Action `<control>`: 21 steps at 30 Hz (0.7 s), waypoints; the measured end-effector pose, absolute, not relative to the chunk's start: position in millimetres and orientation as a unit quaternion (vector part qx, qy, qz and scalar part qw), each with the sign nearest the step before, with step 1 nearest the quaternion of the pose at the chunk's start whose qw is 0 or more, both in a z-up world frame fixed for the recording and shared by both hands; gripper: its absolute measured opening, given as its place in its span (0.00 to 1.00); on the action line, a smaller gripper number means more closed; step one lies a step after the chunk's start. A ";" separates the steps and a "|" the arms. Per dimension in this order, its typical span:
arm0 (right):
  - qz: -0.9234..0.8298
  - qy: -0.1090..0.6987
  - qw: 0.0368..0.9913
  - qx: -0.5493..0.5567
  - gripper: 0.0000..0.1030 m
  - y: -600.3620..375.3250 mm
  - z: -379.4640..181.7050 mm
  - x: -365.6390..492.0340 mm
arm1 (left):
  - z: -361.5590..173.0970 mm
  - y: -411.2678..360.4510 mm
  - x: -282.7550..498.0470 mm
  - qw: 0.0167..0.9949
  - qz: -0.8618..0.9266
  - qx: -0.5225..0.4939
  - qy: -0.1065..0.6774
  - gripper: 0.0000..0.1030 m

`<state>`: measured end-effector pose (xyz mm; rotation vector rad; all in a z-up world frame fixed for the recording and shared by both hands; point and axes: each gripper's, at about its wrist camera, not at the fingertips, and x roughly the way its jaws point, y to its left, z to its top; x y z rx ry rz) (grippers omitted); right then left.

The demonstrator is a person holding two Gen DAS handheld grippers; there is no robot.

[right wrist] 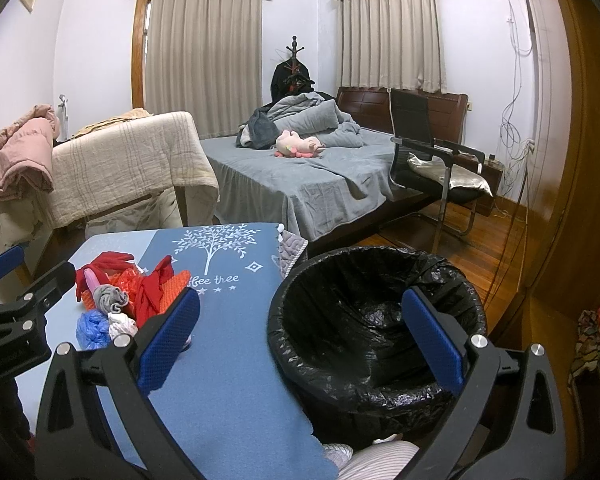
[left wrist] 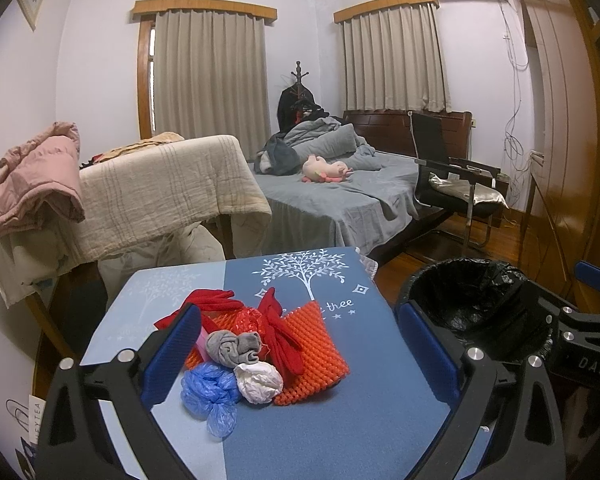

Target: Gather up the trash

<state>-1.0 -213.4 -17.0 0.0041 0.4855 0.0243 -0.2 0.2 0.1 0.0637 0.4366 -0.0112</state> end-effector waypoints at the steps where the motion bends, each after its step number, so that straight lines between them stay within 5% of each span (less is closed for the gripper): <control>1: 0.012 0.240 0.971 0.002 0.95 -213.3 -17.0 -1.1 | 0.1 0.2 -0.2 0.976 -0.005 0.032 0.217 0.94; 21: 0.012 0.241 0.971 0.002 0.95 -211.9 -17.5 -0.4 | 0.0 0.5 -0.1 0.976 -0.005 0.030 0.217 0.94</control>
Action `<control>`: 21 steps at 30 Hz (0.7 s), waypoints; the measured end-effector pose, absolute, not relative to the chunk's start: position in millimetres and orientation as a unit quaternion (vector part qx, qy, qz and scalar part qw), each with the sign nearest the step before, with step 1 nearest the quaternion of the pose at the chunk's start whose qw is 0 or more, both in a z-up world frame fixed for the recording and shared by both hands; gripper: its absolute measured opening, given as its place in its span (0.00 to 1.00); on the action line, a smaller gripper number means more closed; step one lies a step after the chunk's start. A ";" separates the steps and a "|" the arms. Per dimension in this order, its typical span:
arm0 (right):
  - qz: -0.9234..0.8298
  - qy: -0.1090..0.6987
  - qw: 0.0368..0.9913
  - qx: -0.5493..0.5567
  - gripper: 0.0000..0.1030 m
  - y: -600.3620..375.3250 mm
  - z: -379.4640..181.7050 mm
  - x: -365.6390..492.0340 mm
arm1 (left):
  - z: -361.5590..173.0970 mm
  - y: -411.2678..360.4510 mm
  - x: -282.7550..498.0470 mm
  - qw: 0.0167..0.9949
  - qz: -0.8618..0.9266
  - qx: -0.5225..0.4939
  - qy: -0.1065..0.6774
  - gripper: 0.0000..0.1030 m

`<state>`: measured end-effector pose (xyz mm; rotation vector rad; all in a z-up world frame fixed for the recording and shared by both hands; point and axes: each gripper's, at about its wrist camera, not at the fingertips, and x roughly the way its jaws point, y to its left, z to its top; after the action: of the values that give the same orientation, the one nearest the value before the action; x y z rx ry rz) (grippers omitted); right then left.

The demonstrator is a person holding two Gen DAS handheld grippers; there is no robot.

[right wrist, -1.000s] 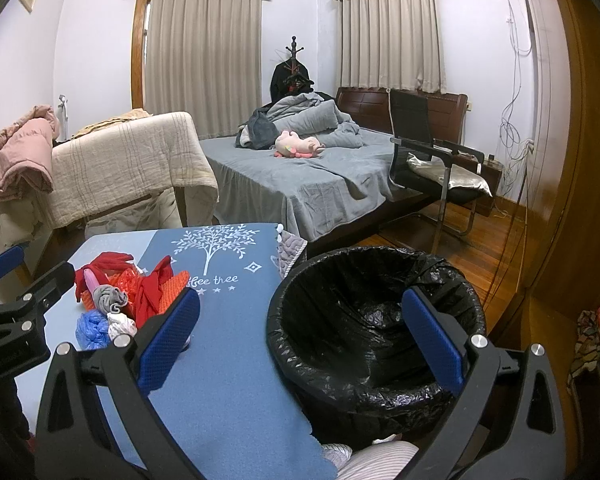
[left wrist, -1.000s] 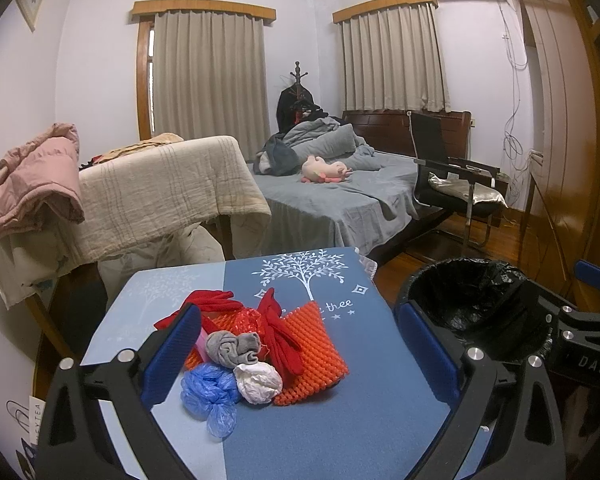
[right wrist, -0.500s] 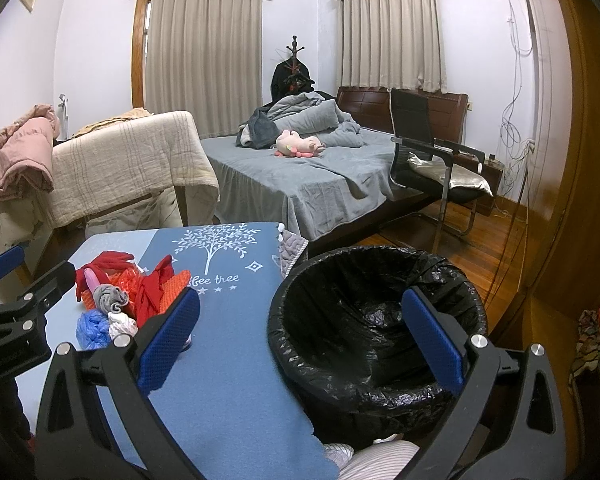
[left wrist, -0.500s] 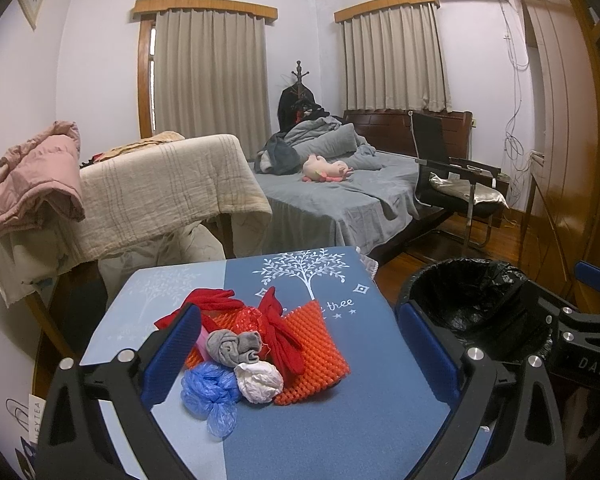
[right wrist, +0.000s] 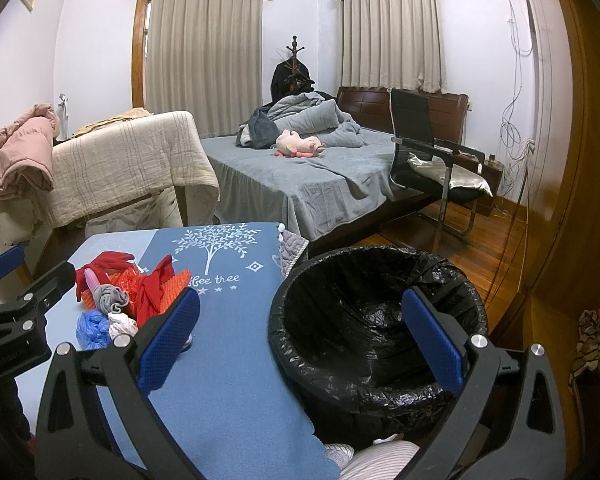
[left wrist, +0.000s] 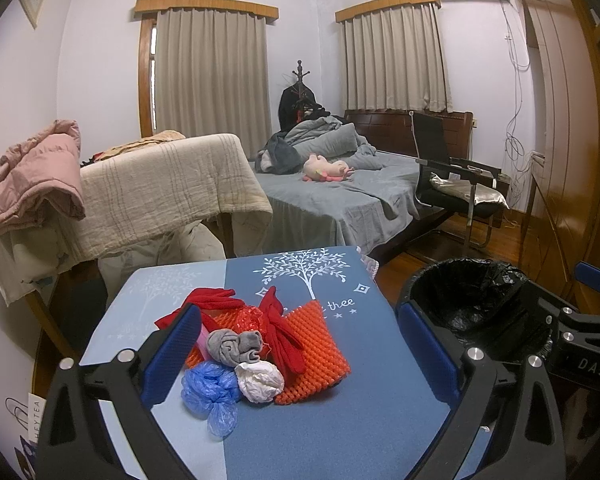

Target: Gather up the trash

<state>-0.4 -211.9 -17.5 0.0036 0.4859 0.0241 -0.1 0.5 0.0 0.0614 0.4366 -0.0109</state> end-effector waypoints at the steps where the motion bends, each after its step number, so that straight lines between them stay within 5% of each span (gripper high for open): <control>1: 0.012 0.240 0.971 0.001 0.95 -211.9 -17.4 -0.5 | 0.0 0.5 0.0 0.976 -0.005 0.030 0.217 0.94; 21: 0.013 0.239 0.971 0.001 0.95 -211.0 -17.4 -0.3 | 2.0 7.7 1.7 0.976 -0.006 0.029 0.217 0.94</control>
<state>-0.3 -211.0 -17.4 0.0015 0.4832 0.0258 1.7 7.7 2.0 0.0587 0.4383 -0.0117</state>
